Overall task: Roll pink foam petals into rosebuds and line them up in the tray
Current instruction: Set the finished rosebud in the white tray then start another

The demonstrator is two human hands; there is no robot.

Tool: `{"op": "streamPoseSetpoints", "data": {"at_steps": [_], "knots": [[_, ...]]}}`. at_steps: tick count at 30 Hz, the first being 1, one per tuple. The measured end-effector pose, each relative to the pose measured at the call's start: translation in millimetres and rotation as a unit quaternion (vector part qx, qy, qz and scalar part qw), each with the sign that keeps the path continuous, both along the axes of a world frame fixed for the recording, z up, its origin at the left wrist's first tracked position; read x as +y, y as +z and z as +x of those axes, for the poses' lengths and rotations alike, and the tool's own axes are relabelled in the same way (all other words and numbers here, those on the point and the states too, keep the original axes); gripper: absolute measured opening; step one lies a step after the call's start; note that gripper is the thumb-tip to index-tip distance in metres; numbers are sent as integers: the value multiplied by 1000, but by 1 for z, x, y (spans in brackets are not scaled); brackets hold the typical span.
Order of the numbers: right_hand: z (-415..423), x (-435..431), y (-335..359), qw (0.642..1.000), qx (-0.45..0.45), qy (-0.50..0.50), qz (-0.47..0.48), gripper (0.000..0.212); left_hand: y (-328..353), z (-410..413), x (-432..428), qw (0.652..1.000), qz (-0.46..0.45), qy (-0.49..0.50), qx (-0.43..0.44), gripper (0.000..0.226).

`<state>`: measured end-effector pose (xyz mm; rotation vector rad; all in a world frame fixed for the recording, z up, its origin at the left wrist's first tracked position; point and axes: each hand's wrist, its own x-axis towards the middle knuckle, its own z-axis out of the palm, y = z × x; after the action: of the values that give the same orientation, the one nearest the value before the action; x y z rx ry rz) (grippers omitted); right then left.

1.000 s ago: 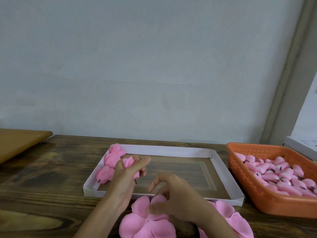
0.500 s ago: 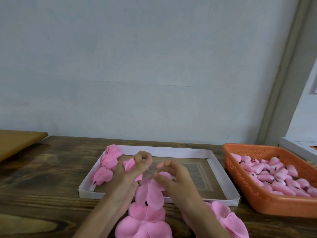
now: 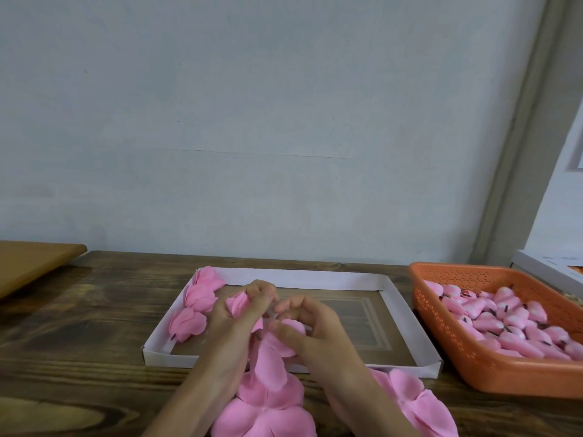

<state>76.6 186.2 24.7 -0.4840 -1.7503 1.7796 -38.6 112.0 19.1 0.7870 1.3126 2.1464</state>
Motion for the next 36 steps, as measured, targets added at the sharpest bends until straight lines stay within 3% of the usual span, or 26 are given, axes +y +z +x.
{"op": "streamPoseSetpoints", "data": {"at_steps": [15,20,25,28,36], "knots": [[-4,-4,-3,998,48,-22,-30,12,-4,4,3,1000,16,-18,7,56],[-9,-6,-6,995,95,-26,-18,12,-3,5,6,999,25,-24,11,41],[-11,-8,-8,992,104,-63,-24,36,-4,3,4,1000,6,-17,10,59],[-11,-7,-7,994,80,-64,-30,47,-2,3,3,999,14,-25,23,58],[-9,-5,-8,989,128,-59,43,20,-3,4,2,995,32,-50,75,44]]}}
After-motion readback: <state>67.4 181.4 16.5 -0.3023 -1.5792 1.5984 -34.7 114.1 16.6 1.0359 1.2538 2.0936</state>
